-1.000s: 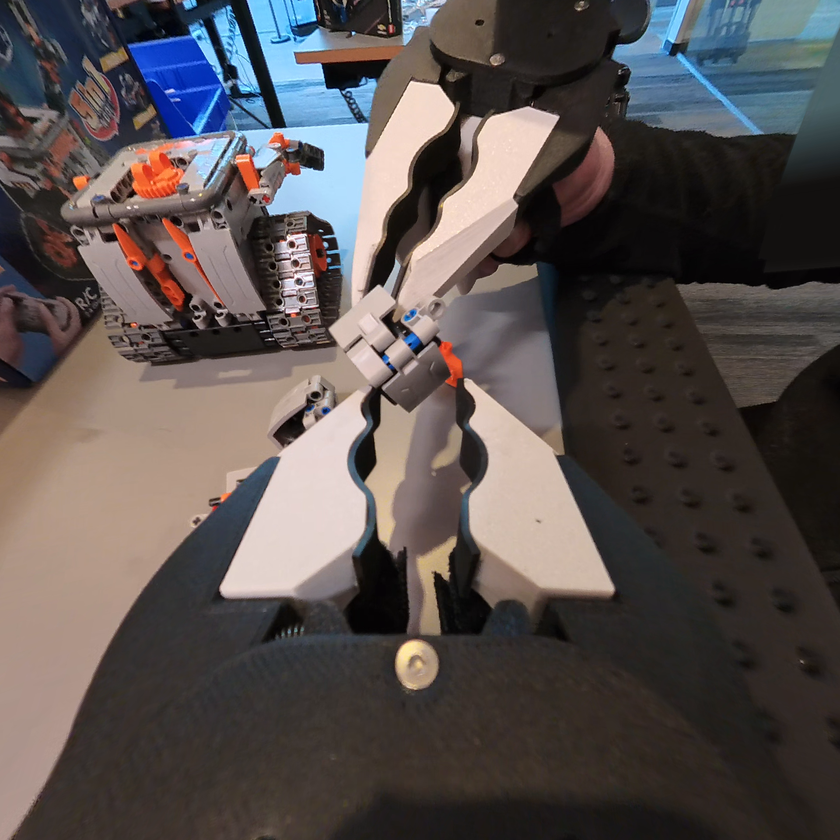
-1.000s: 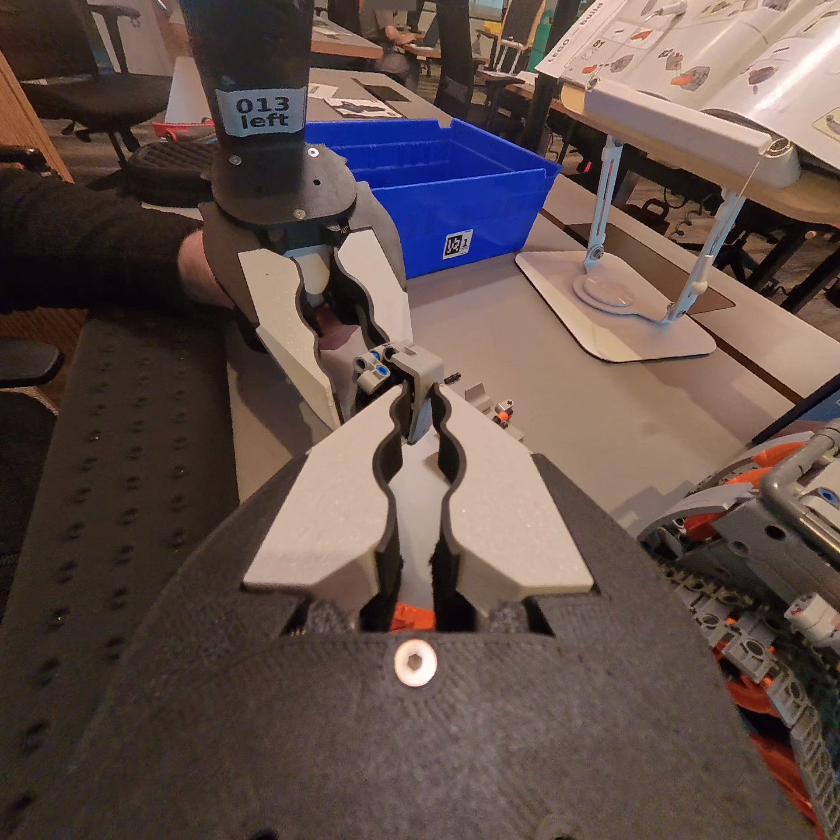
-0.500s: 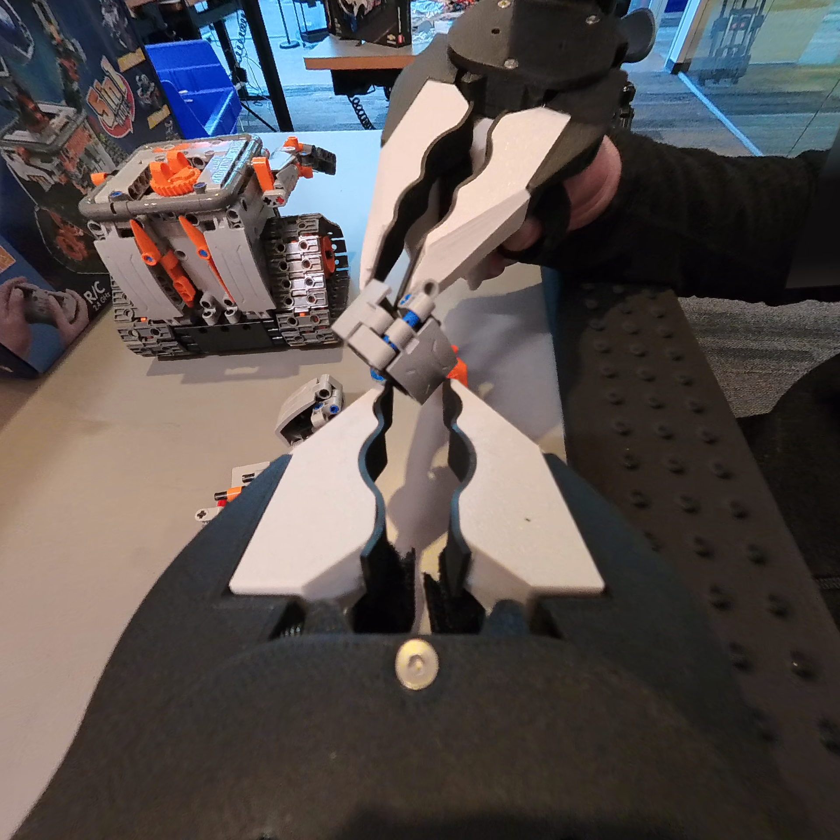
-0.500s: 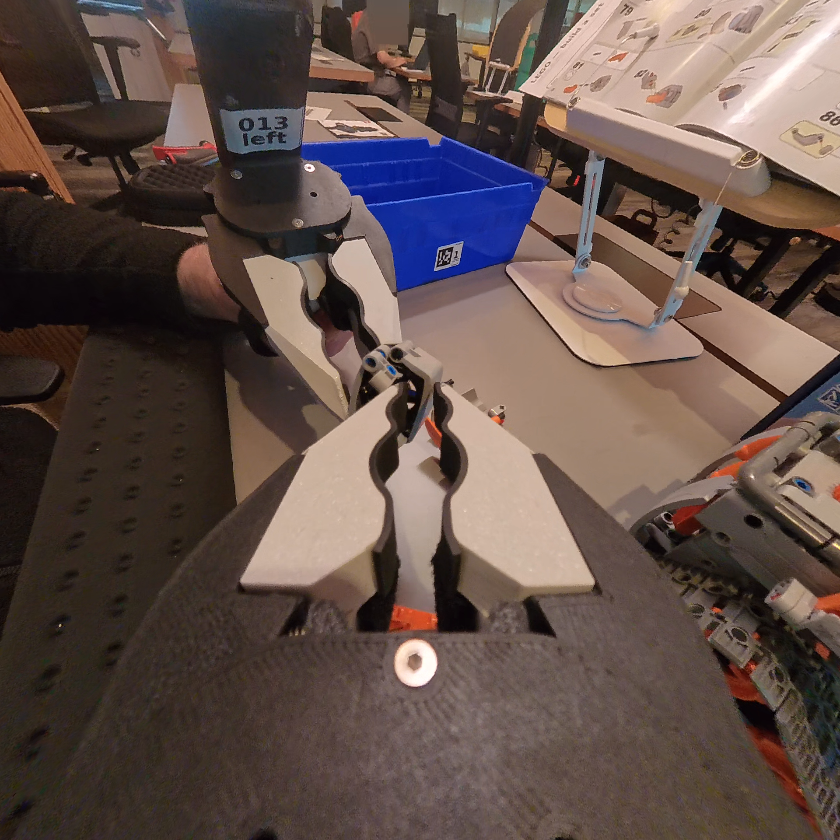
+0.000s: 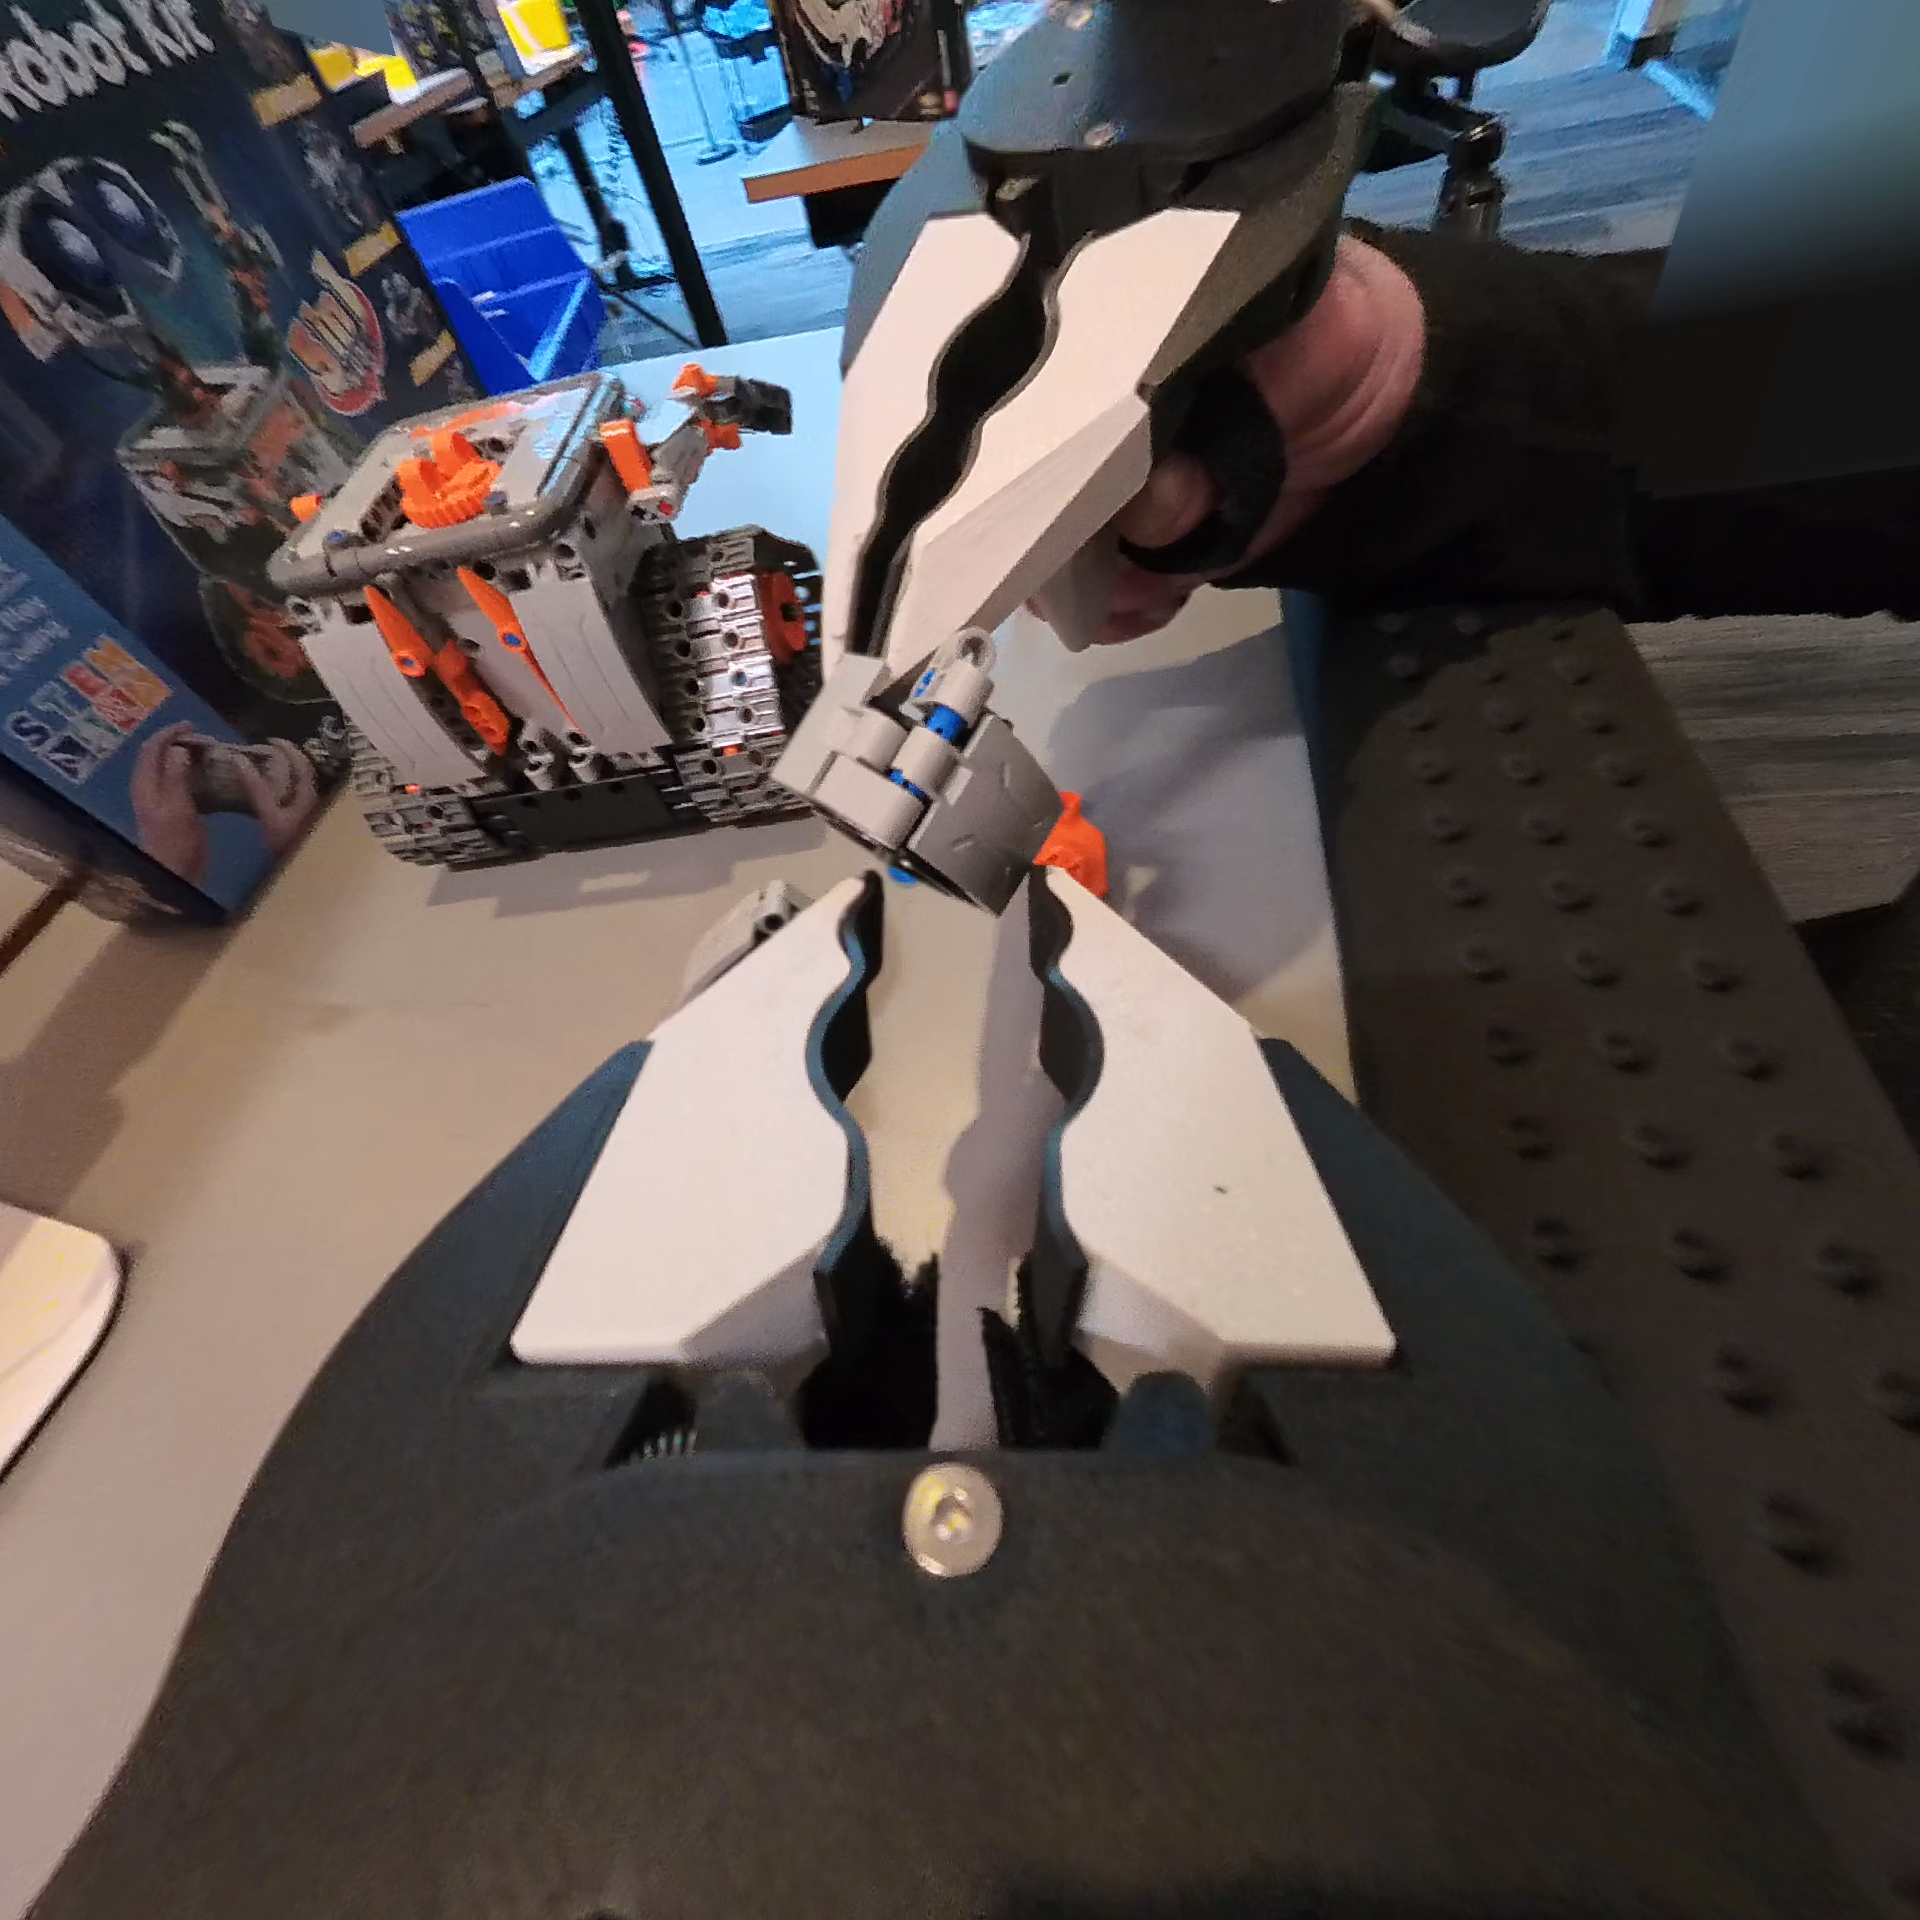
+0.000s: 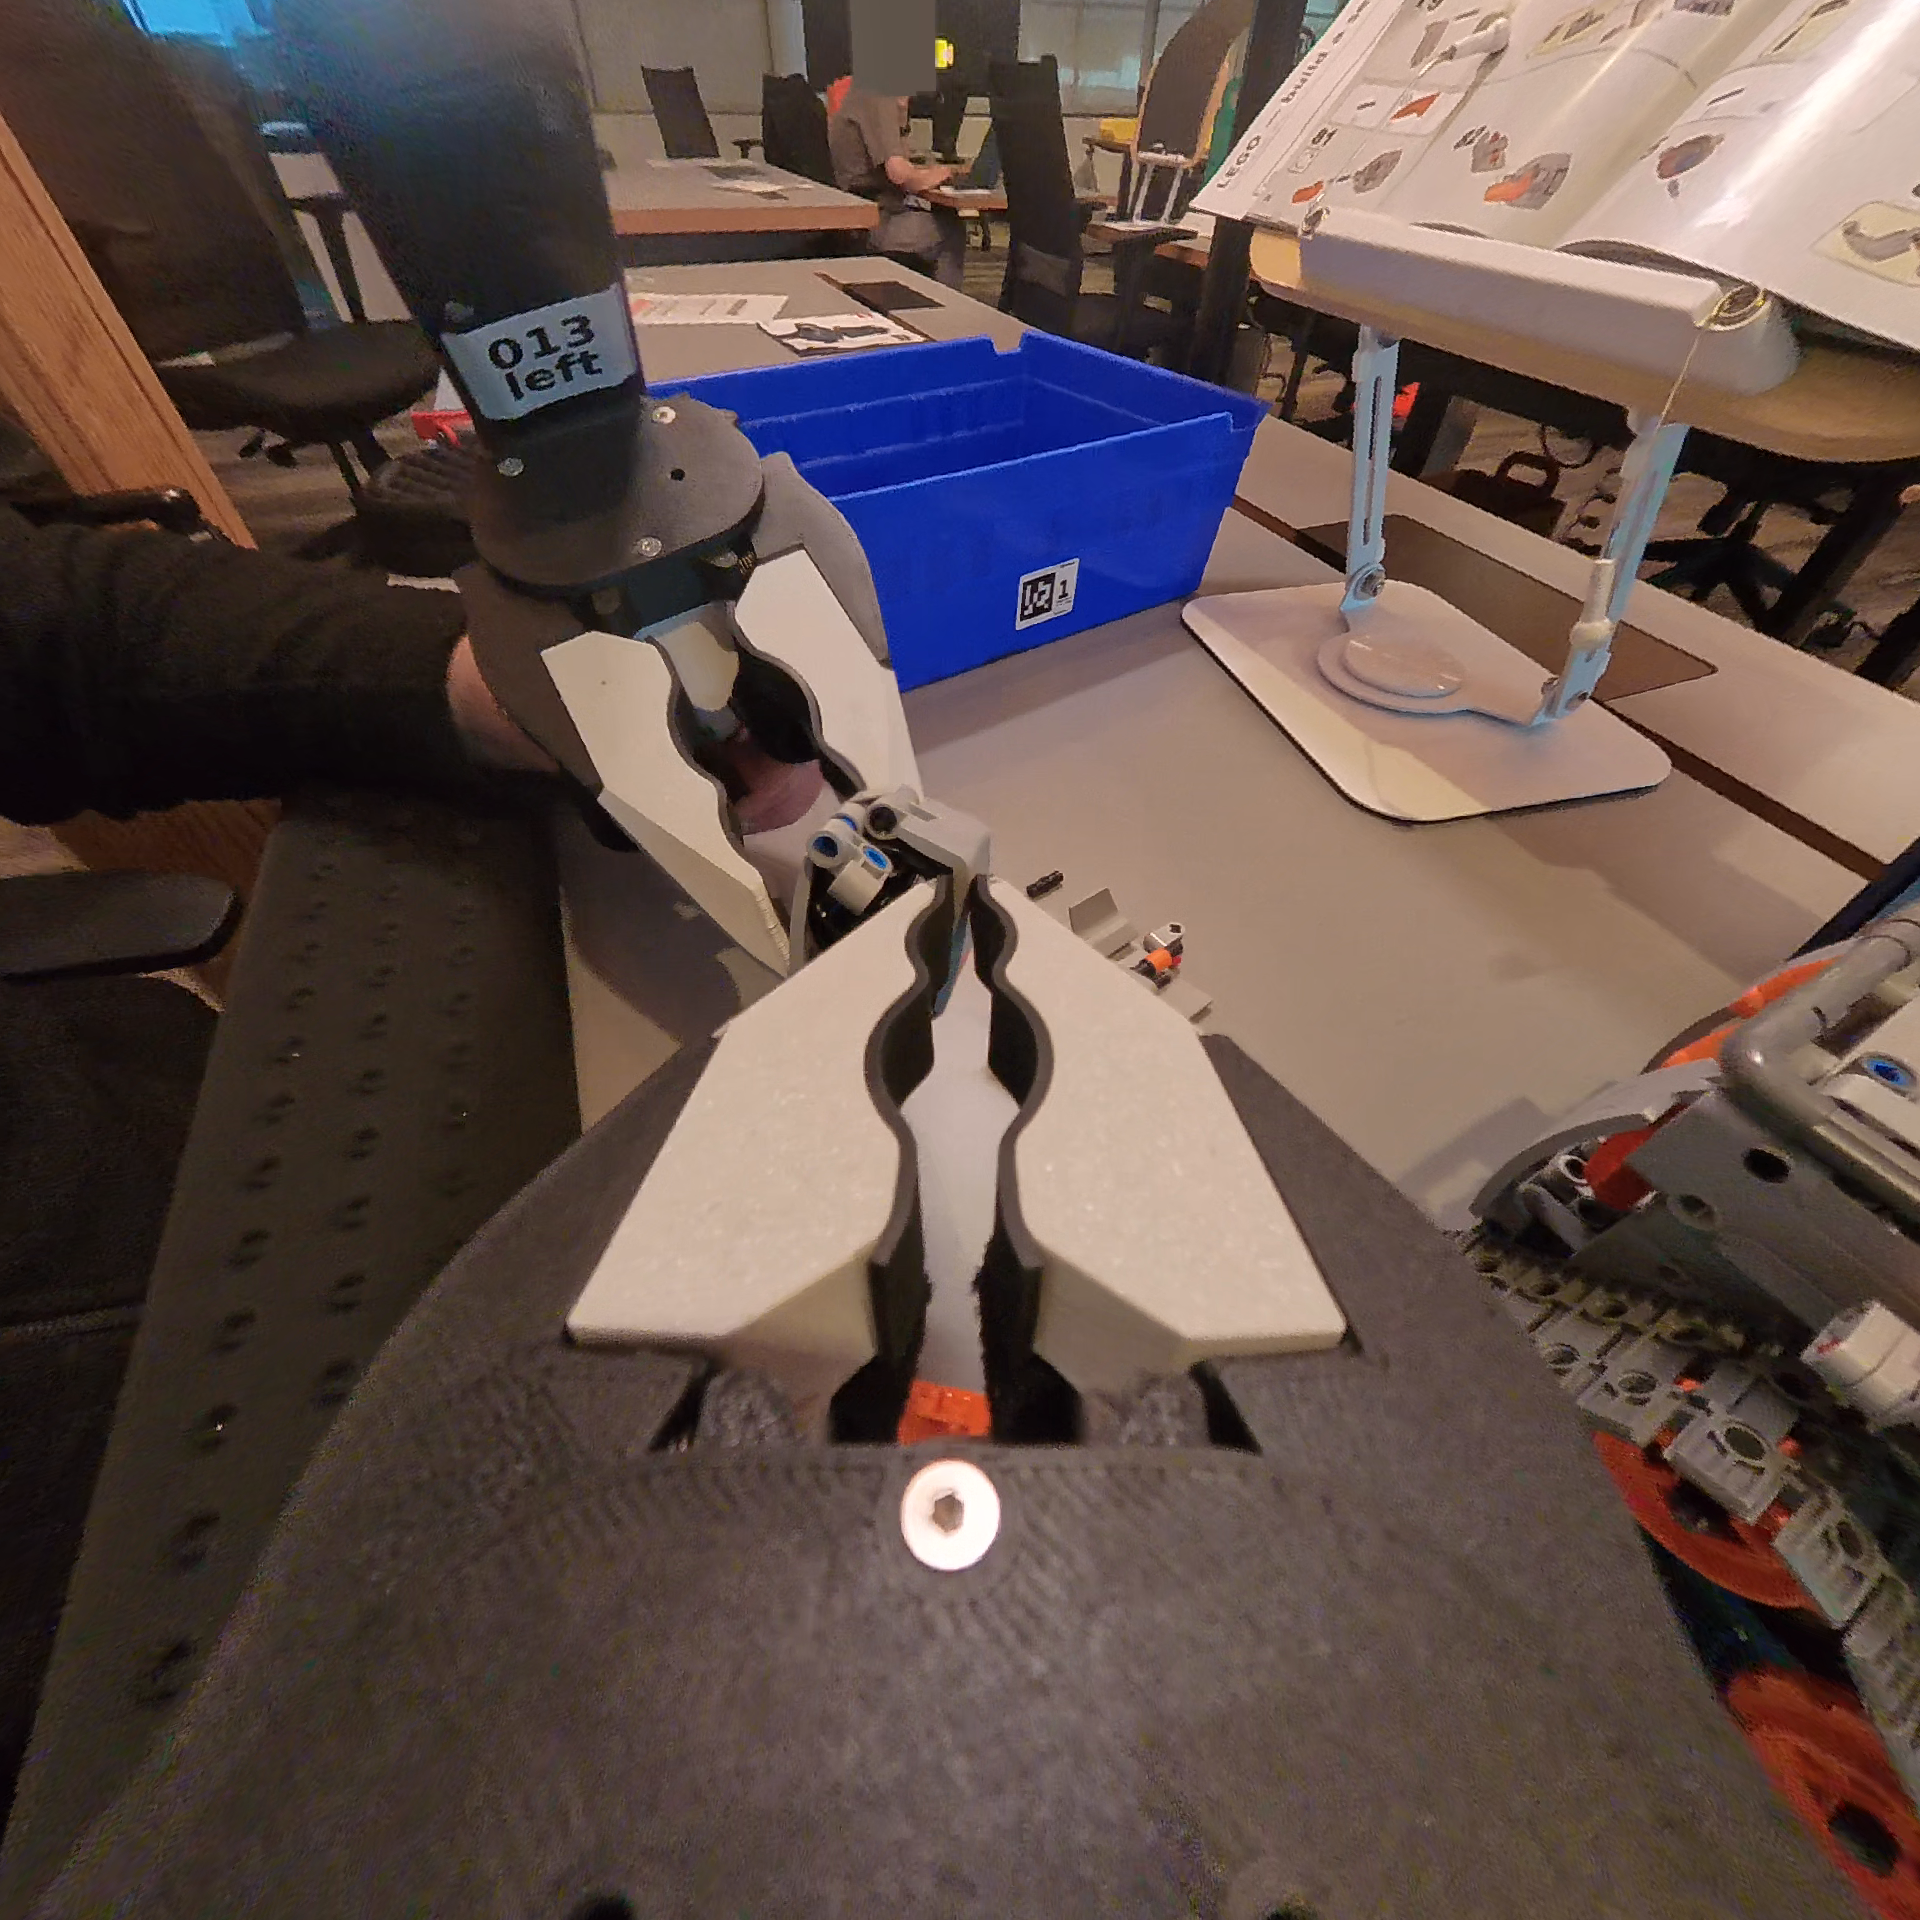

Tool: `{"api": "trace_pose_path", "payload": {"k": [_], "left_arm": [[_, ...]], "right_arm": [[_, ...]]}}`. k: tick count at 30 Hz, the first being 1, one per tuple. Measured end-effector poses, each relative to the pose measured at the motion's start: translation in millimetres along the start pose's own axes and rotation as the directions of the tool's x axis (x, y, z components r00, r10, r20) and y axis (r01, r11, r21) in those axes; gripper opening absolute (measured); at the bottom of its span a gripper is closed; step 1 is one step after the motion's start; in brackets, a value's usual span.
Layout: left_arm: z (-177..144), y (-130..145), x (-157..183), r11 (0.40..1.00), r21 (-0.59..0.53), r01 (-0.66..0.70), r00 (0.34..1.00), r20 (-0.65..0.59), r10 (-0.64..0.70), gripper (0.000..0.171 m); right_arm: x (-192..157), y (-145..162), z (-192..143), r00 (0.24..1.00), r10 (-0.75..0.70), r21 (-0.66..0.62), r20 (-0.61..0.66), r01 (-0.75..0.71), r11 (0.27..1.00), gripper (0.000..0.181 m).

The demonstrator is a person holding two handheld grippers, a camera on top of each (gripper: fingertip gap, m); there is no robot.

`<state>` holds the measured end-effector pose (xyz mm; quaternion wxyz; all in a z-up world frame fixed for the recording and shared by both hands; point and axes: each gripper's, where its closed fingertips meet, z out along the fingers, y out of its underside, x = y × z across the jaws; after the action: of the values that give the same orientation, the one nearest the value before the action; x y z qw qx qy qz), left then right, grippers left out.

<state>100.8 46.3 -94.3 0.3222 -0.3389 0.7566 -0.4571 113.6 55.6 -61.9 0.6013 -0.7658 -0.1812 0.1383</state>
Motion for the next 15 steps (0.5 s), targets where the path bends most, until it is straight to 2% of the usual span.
{"api": "trace_pose_path", "payload": {"k": [4, 6, 12, 15], "left_arm": [[0, 2, -10, 0.999, -0.023, -0.049, 0.995, 0.085, 0.051, 0.046], [2, 4, -10, 0.996, -0.045, -0.071, 0.993, 0.096, 0.075, 0.049], [7, 10, -8, 0.978, -0.114, -0.176, 0.972, 0.139, 0.191, 0.054], [9, 12, -4, 0.961, -0.145, -0.237, 0.955, 0.146, 0.258, 0.046]], "right_arm": [[-1, 0, 1, 0.999, 0.026, 0.005, 0.02, -0.026, 1.0, 0.0], [-2, 0, 1, 0.999, 0.037, 0.007, 0.029, -0.037, 0.999, 0.0], [-7, 4, 4, 0.996, 0.061, -0.014, 0.063, -0.06, 0.998, 0.0], [-7, 5, 5, 0.996, 0.063, -0.02, 0.068, -0.062, 0.998, 0.0]]}}
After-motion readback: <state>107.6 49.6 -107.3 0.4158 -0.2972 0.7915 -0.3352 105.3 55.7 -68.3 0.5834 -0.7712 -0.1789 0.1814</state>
